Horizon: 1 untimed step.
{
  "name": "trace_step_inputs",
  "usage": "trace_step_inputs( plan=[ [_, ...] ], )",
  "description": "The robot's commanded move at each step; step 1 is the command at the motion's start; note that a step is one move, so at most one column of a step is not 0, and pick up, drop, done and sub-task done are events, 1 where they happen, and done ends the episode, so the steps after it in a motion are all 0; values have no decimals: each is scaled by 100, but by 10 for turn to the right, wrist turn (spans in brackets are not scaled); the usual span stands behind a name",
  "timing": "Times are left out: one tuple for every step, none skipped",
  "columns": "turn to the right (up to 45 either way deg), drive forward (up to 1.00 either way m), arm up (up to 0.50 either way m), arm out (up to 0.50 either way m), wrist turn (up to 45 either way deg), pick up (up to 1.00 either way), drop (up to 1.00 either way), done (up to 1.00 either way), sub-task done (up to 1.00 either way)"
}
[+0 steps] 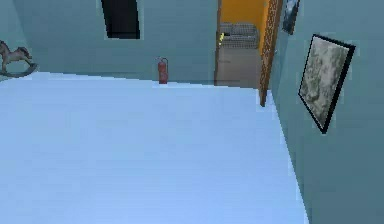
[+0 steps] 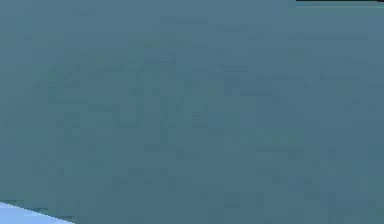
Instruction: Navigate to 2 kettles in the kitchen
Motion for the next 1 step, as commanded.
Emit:
trace_step_inputs(
  plan=[
    [120, 0, 0, 0, 0, 0, 0, 0, 0]
  ],
)
